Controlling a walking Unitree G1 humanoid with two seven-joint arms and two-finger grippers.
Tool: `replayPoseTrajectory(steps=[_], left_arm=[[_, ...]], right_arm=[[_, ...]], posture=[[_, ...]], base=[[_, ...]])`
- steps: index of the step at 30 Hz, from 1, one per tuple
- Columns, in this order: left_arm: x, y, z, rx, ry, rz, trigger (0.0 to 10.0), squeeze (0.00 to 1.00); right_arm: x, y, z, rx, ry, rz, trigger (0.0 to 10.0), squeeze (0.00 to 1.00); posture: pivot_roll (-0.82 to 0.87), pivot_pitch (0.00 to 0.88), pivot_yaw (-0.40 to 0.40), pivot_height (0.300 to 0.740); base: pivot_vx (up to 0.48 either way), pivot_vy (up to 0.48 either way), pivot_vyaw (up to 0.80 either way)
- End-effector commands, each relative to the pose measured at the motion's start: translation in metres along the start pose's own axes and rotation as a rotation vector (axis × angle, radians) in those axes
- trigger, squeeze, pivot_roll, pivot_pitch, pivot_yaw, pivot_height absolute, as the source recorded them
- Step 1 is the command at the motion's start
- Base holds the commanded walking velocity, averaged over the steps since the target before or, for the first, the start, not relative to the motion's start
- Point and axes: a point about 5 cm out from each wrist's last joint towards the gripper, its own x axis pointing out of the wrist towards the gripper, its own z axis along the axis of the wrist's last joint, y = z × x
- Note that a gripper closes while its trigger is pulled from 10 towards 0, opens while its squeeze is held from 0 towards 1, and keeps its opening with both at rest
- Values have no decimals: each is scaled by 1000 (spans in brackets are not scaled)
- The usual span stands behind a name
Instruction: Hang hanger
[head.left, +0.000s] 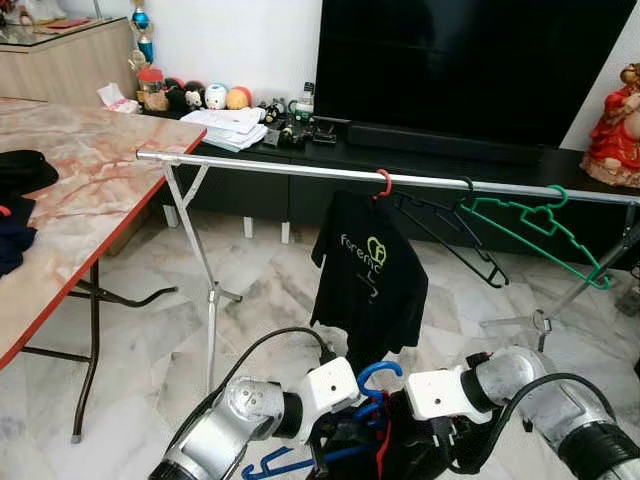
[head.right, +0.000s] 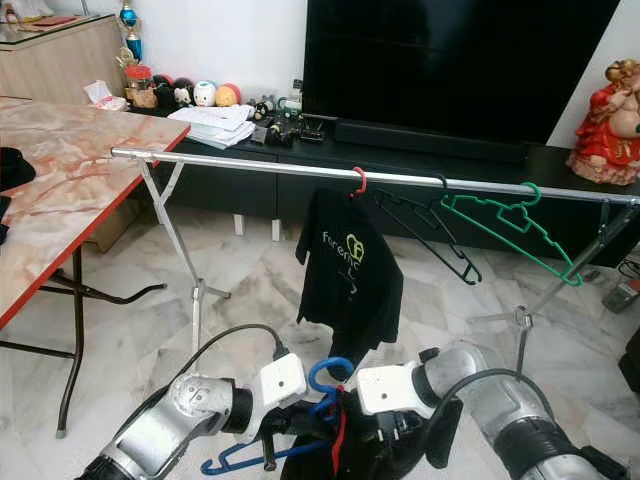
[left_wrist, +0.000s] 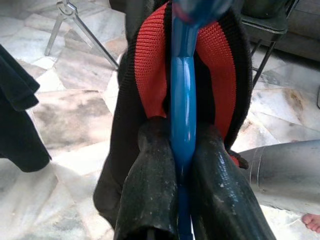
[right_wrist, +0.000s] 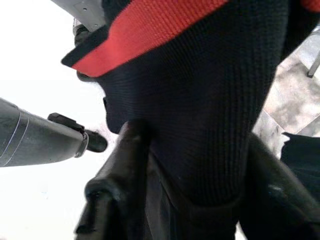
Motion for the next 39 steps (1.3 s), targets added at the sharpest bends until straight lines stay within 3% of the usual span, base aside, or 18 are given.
replayPoseTrajectory(steps=[1, 22, 34, 35, 36, 39], left_arm=[[2, -1, 19, 84, -56, -11, 10000, 0], [1, -6, 27, 199, -77, -50, 10000, 0], [1, -4, 30, 199, -79, -57, 10000, 0], [0, -4, 30, 197, -80, -60, 10000, 922], [-1, -4, 30, 194, -83, -66, 10000, 1000], [-4, -7, 28, 186, -84, -99, 10000, 1000]], right_arm=[[-3, -4, 1, -12, 3, 9, 0, 0], [3, -1, 7, -27, -32, 59, 0, 0], [4, 2, 8, 2, -70, 55, 0, 0], [4, 4, 7, 6, -71, 57, 0, 0], [4, 5, 6, 7, -70, 57, 0, 0], [1, 5, 2, 18, -47, 35, 0, 0]], posture=[[86, 0, -77, 740], [84, 0, -85, 740], [82, 0, -76, 740], [75, 0, -67, 740], [75, 0, -67, 740], [68, 0, -63, 740]], base=[[0, 0, 0], [0, 0, 0], [0, 0, 0], [0, 0, 0], [0, 0, 0], [0, 0, 0]])
